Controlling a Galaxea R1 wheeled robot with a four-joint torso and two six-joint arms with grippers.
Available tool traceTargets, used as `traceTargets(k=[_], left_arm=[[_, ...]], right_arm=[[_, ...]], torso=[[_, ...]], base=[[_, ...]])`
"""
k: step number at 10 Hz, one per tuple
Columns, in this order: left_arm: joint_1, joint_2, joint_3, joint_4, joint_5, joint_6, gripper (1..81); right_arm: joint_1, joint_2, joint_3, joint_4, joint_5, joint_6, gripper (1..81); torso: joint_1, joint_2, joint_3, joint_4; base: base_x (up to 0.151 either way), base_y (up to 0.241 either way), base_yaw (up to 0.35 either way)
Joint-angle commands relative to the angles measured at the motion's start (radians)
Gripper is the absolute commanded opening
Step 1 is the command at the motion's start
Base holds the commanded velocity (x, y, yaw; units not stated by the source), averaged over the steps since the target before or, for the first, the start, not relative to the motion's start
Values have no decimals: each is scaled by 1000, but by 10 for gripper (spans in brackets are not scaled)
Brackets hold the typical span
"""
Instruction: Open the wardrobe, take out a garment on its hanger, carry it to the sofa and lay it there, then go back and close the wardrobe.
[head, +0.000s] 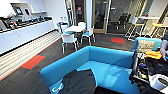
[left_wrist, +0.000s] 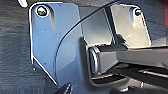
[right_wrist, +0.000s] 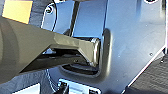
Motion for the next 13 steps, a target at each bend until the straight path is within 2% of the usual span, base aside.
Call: traceTargets(k=[1,5,9,10,12,13], left_arm=[[-24,0,4,-6,56,4,811],[-24,-1,2,1,58,4,811],[-26,-4,2,5,87,4,811],[-26,-4,2,1,85,4,811],[-30,-1,4,-8,87,4,811],[-30,2,4,-9,87,4,811]], right_arm=[[4,6,3,-7,-49,0,811],[4,6,3,-6,-49,0,811],[5,6,3,-7,-49,3,811],[7,6,3,-7,-57,2,811],[17,8,6,-4,-118,6,811],[13,11,3,-2,-118,8,811]], torso=[[0,0,0,0],[0,0,0,0],[0,0,0,0],[0,0,0,0],[0,0,0,0],[1,0,0,0]], base=[[0,0,0],[0,0,0],[0,0,172],[0,0,195],[0,0,195],[0,0,195]])
